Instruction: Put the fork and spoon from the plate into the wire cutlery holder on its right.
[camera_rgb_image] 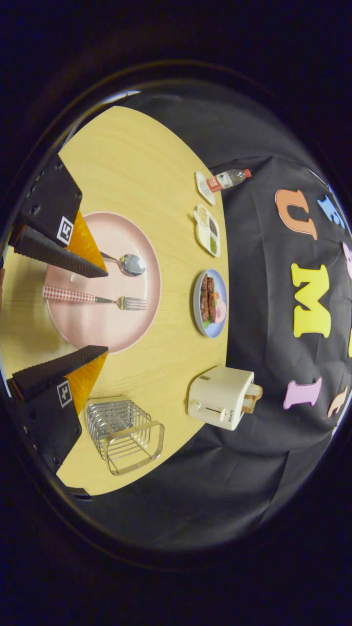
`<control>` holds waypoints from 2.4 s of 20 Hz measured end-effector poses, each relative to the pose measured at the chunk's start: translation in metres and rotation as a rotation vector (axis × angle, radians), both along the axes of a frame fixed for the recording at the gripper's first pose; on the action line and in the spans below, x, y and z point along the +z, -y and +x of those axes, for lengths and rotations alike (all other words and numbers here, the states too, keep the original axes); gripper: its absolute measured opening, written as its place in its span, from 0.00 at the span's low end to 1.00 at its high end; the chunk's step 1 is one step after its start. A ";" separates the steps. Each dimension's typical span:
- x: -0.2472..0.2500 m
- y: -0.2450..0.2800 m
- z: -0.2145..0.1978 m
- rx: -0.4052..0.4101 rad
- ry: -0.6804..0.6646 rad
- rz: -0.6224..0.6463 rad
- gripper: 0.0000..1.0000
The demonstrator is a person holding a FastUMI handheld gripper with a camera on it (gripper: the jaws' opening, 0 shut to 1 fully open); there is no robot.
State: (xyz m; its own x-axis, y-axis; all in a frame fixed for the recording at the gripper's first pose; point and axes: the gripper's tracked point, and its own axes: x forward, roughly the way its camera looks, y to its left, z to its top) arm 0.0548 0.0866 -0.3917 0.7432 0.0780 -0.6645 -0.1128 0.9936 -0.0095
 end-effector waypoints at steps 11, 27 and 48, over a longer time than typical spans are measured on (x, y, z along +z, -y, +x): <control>-0.044 -0.010 0.004 -0.035 -0.107 -0.042 0.47; 0.008 0.001 -0.028 -0.059 -0.133 -0.019 0.03; 0.133 0.181 -0.004 -0.041 -0.160 -0.049 0.03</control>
